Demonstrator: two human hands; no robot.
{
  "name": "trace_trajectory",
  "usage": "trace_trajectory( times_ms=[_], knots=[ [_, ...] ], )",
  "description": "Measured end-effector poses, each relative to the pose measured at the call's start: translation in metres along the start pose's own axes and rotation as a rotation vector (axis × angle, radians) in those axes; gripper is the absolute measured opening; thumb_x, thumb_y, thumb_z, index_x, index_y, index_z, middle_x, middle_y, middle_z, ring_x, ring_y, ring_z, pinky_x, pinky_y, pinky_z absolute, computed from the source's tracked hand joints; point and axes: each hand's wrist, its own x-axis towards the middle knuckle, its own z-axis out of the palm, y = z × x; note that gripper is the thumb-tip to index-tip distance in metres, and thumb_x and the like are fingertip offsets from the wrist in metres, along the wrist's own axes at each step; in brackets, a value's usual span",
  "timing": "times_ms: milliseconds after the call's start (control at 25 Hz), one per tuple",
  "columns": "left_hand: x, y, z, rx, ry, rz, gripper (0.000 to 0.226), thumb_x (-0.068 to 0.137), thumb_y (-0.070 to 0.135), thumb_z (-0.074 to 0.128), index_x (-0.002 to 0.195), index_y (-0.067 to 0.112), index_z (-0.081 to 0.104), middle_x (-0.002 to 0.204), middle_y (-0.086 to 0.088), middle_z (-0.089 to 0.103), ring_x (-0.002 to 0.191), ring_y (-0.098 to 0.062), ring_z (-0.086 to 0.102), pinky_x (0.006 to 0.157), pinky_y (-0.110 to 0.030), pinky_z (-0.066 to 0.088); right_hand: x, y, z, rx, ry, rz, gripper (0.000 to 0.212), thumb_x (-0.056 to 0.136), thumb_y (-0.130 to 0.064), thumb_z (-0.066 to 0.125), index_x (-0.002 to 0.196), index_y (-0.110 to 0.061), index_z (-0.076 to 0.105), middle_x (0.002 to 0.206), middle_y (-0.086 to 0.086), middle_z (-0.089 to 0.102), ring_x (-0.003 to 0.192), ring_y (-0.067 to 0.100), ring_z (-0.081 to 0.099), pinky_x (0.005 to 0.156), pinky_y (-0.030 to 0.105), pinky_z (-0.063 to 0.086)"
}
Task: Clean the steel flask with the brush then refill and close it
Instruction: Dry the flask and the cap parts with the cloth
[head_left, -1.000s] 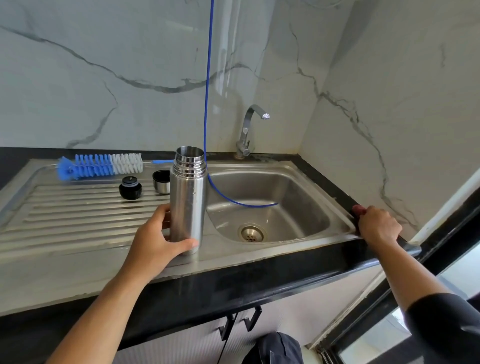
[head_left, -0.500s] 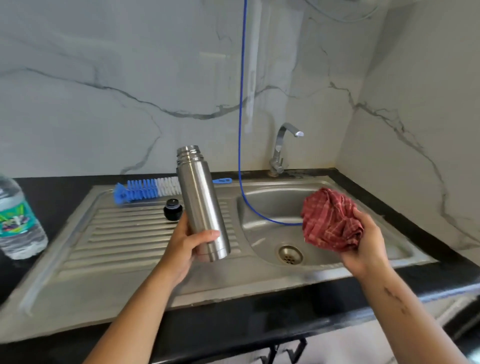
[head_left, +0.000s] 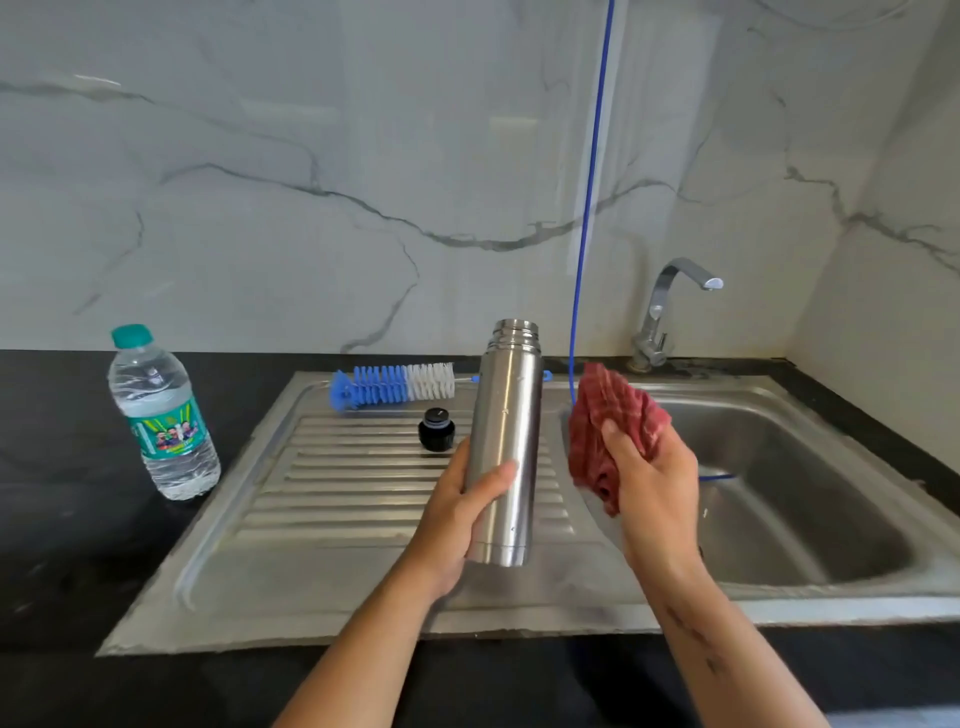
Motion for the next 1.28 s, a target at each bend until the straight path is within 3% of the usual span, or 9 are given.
trace_trajectory(
  times_ms=[80, 160, 280, 440, 560, 680, 880, 1080, 1280],
  knots=[
    [0.002, -0.001, 0.002, -0.032, -0.032, -0.014, 0.057, 0.091, 0.054, 0.066, 0.142, 0.032, 0.056, 0.13, -0.017, 0.067, 0.121, -0.045, 0.061, 0.105, -0.072, 0.043, 0.009, -0.005, 0.021, -0.029, -0.068, -0.164, 0.029, 0.102, -0.022, 0.058, 0.123, -0.041, 0.066, 0.112, 0.008, 0.074, 0.086, 0.017, 0.069, 0.077, 0.048, 0.06],
    [0.001, 0.001, 0.007, -0.044, -0.028, -0.042, 0.057, 0.099, 0.059, 0.052, 0.145, 0.025, 0.055, 0.133, -0.017, 0.066, 0.126, -0.041, 0.06, 0.109, -0.066, 0.043, 0.012, 0.0, 0.043, -0.109, -0.211, -0.328, 0.05, 0.102, -0.02, 0.059, 0.146, -0.041, 0.051, 0.15, -0.001, 0.055, 0.127, 0.019, 0.056, 0.11, 0.052, 0.047],
    [-0.004, 0.011, 0.008, -0.113, 0.03, -0.041, 0.055, 0.107, 0.049, 0.034, 0.143, 0.015, 0.057, 0.135, -0.012, 0.068, 0.129, -0.027, 0.062, 0.108, -0.043, 0.049, -0.011, 0.027, 0.061, -0.279, -0.344, -0.539, 0.056, 0.1, -0.006, 0.06, 0.153, -0.017, 0.045, 0.169, 0.002, 0.025, 0.156, 0.019, 0.021, 0.125, 0.051, 0.025],
    [-0.004, 0.017, -0.005, -0.181, 0.022, -0.073, 0.049, 0.098, 0.046, 0.042, 0.127, 0.011, 0.063, 0.104, -0.008, 0.079, 0.095, -0.016, 0.076, 0.081, -0.027, 0.062, -0.067, 0.053, 0.046, -0.445, -0.501, -0.791, 0.05, 0.098, -0.009, 0.06, 0.147, -0.013, 0.053, 0.168, 0.007, 0.026, 0.157, 0.035, 0.014, 0.124, 0.058, 0.021],
    [-0.008, 0.015, 0.003, -0.022, 0.048, 0.037, 0.038, 0.108, 0.035, 0.043, 0.132, 0.011, 0.059, 0.122, 0.0, 0.075, 0.117, -0.013, 0.069, 0.109, -0.042, 0.05, -0.063, 0.047, 0.043, -0.606, -0.465, -0.798, 0.053, 0.102, -0.038, 0.055, 0.151, -0.018, 0.049, 0.17, 0.003, 0.019, 0.158, 0.033, 0.007, 0.123, 0.06, 0.021],
    [-0.013, 0.015, 0.015, 0.164, -0.013, 0.154, 0.054, 0.105, 0.053, 0.043, 0.151, 0.025, 0.046, 0.147, 0.004, 0.059, 0.139, -0.015, 0.053, 0.115, -0.041, 0.043, -0.03, 0.026, 0.06, -0.731, -0.325, -0.807, 0.058, 0.103, -0.059, 0.041, 0.148, -0.024, 0.055, 0.171, 0.006, 0.014, 0.158, 0.035, -0.002, 0.123, 0.062, 0.018],
    [-0.009, 0.009, 0.016, -0.003, 0.0, 0.114, 0.053, 0.107, 0.052, 0.034, 0.147, 0.024, 0.052, 0.138, -0.011, 0.065, 0.132, -0.029, 0.06, 0.113, -0.057, 0.042, 0.021, -0.006, 0.086, -0.555, -0.163, -0.563, 0.053, 0.105, -0.047, 0.037, 0.154, -0.029, 0.043, 0.172, 0.005, 0.01, 0.158, 0.028, 0.008, 0.127, 0.047, 0.018],
    [-0.011, 0.014, 0.016, -0.084, 0.048, 0.089, 0.051, 0.111, 0.045, 0.026, 0.152, 0.024, 0.048, 0.149, -0.001, 0.058, 0.142, -0.017, 0.05, 0.115, -0.036, 0.039, -0.02, 0.014, 0.08, -0.533, -0.245, -0.534, 0.06, 0.107, -0.043, 0.024, 0.163, -0.027, 0.01, 0.172, -0.002, -0.001, 0.157, 0.008, -0.001, 0.128, 0.035, 0.013],
    [-0.011, 0.017, 0.006, -0.241, 0.084, 0.073, 0.078, 0.087, 0.064, 0.066, 0.142, 0.01, 0.055, 0.136, -0.028, 0.06, 0.126, -0.043, 0.059, 0.1, -0.043, 0.054, -0.089, 0.048, 0.065, -0.717, -0.275, -0.691, 0.057, 0.11, -0.039, 0.03, 0.162, -0.019, 0.019, 0.171, 0.013, 0.001, 0.158, 0.031, 0.008, 0.125, 0.046, 0.019]
  ],
)
